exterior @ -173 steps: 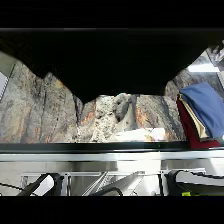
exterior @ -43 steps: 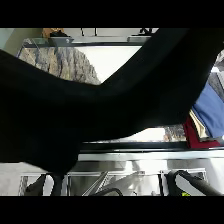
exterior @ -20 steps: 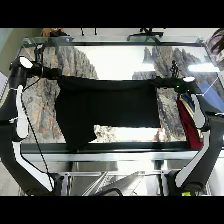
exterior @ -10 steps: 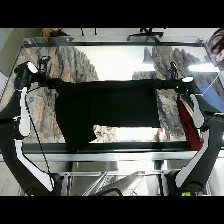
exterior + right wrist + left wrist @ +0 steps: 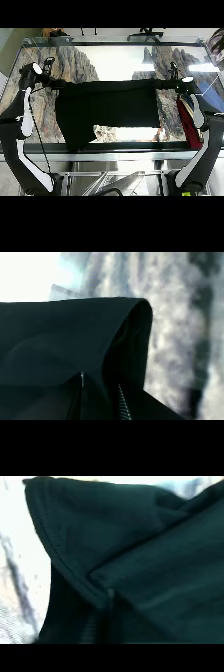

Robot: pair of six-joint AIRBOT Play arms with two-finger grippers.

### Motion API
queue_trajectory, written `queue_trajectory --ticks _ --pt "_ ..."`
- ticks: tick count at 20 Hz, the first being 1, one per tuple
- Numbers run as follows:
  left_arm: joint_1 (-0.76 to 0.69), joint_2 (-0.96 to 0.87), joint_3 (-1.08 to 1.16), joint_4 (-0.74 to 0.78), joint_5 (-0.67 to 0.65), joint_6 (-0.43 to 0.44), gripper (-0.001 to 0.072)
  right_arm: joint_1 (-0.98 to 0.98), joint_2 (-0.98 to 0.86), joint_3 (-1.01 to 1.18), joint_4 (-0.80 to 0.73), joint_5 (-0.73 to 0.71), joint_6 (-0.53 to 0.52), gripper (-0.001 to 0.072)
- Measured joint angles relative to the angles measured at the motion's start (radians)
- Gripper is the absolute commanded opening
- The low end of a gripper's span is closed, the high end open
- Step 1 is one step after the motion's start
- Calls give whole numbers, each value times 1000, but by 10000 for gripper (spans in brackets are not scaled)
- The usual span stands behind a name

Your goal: Fold the shirts.

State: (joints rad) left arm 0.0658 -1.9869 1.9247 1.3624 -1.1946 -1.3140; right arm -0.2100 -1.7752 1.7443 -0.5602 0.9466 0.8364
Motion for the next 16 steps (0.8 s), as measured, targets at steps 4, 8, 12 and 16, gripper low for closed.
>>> queue_trajectory --ticks 4,8,12,16 --pt "9 4 102 -1 -104 -15 551 -30 47 0 -52 77 31 360" --pt "48 70 59 -1 -195 -73 550 -93 126 0 -168 192 143 380" --pt "94 216 -182 -4 -242 -111 550 -147 202 -52 -278 370 212 354" --pt "134 415 -549 -4 -204 -123 550 -193 303 -250 -325 458 231 353"
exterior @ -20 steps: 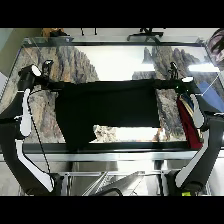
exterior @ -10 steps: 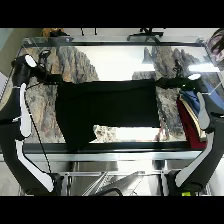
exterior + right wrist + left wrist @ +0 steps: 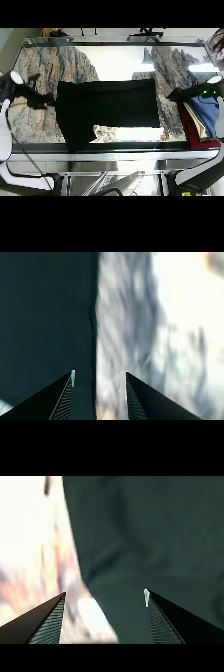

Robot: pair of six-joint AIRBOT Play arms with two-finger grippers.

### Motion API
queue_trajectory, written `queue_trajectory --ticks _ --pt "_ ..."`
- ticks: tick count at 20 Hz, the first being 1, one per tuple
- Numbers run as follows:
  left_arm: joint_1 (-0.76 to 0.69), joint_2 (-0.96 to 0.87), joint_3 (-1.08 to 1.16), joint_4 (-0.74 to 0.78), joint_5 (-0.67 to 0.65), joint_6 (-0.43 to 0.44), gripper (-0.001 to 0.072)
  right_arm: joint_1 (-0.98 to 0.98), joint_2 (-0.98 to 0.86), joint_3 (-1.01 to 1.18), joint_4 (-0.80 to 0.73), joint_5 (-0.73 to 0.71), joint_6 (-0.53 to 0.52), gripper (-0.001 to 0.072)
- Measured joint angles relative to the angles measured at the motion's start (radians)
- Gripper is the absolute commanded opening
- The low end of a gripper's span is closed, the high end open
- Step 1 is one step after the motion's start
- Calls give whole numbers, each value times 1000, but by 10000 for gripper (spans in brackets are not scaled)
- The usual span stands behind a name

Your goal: Fold the shirts.

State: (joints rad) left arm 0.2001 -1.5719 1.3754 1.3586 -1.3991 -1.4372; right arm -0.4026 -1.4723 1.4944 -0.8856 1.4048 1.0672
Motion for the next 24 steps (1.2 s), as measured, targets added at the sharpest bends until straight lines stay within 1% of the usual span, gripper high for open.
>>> queue_trajectory --ticks 4,6,9,13,17,20,24 --pt "27 172 -327 -42 109 -3 550 0 75 -217 -4 -21 -19 353" --pt "31 227 -441 -92 162 0 550 13 90 -301 5 -47 -43 353" --pt "18 265 -554 -154 231 16 550 35 98 -381 36 -80 -70 353" --pt "-50 281 -634 -193 333 25 550 84 91 -421 46 -102 -89 353" --pt "-101 285 -657 -209 394 28 549 134 88 -433 47 -119 -96 353" --pt "-100 285 -662 -214 407 31 549 149 86 -435 52 -124 -99 353" --pt "-30 286 -664 -220 369 43 549 154 85 -436 61 -124 -100 352"
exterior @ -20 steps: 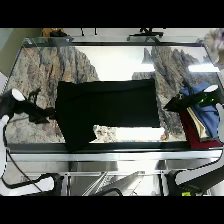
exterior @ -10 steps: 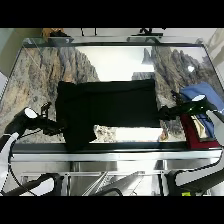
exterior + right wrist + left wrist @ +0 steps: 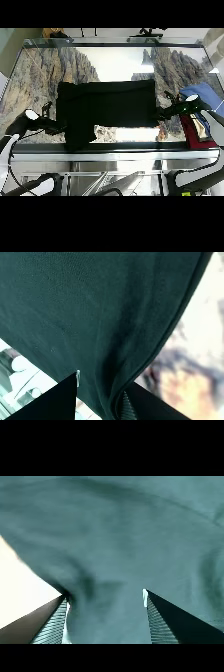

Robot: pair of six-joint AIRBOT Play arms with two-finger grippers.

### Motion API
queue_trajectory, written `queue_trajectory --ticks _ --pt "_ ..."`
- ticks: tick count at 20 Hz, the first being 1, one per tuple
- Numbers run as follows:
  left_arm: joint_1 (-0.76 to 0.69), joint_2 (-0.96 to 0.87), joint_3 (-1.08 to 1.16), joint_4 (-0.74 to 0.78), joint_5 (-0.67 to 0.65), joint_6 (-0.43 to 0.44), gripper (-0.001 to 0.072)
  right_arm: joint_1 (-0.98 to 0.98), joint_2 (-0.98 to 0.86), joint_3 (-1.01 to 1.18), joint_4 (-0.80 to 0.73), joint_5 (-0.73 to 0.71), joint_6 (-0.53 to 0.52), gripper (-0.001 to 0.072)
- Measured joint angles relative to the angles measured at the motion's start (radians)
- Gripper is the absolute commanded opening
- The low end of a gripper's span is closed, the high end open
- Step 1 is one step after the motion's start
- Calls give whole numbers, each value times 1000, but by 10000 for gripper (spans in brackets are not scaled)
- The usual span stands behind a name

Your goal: Fold the shirts.

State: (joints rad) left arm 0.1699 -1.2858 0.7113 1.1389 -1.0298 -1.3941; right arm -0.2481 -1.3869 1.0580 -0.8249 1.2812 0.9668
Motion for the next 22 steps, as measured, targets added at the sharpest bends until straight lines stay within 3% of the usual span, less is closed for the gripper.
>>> queue_trajectory --ticks 7,17,19,22 --pt "167 34 -3 28 -82 49 549 -34 -1 -2 27 9 -2 353" --pt "135 -24 -11 -46 -101 75 548 -66 1 -27 41 23 2 352" --pt "132 -37 -24 -49 -99 76 364 -63 1 -50 42 34 5 352" --pt "129 -47 -34 -52 -97 76 350 -46 2 -72 60 40 -4 350"
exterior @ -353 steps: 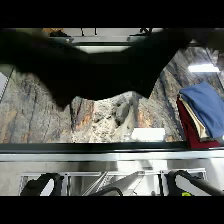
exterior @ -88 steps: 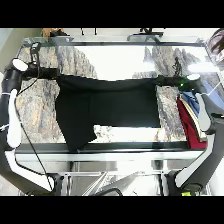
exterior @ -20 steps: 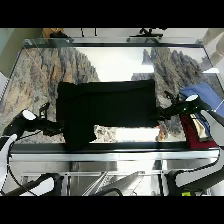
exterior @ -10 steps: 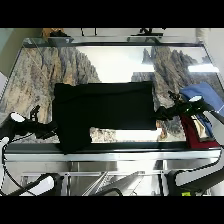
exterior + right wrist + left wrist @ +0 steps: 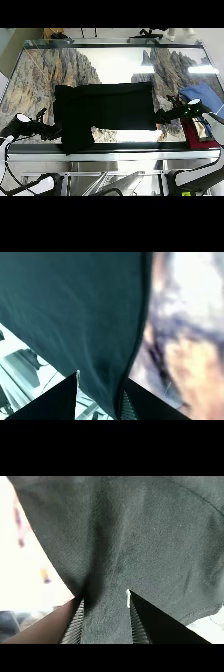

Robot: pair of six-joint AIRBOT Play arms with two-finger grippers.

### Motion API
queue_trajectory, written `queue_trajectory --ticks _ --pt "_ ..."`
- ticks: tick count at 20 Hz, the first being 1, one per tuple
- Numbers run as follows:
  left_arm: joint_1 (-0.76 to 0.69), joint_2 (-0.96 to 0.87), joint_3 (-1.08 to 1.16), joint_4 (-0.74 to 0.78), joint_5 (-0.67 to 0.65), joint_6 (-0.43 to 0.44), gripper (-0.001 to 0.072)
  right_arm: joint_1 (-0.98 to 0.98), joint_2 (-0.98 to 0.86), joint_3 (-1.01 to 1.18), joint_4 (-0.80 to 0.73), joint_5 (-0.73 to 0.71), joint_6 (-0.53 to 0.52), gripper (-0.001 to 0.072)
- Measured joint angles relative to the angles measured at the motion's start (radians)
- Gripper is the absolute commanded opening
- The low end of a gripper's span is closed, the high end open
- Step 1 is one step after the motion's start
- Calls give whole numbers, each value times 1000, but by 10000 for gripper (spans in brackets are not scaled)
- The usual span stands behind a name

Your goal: Fold the shirts.

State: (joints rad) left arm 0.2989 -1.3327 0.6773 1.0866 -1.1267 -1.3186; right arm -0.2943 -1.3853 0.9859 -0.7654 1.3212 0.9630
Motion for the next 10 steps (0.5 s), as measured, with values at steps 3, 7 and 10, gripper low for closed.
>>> queue_trajectory --ticks 3,7,10 --pt "-2 -5 16 13 2 0 14 30 -1 -10 2 -7 -14 105" --pt "-2 -7 46 16 23 8 13 55 -1 -13 8 -5 -22 20" --pt "-1 -8 80 29 29 12 12 62 12 -14 12 -3 -23 20"
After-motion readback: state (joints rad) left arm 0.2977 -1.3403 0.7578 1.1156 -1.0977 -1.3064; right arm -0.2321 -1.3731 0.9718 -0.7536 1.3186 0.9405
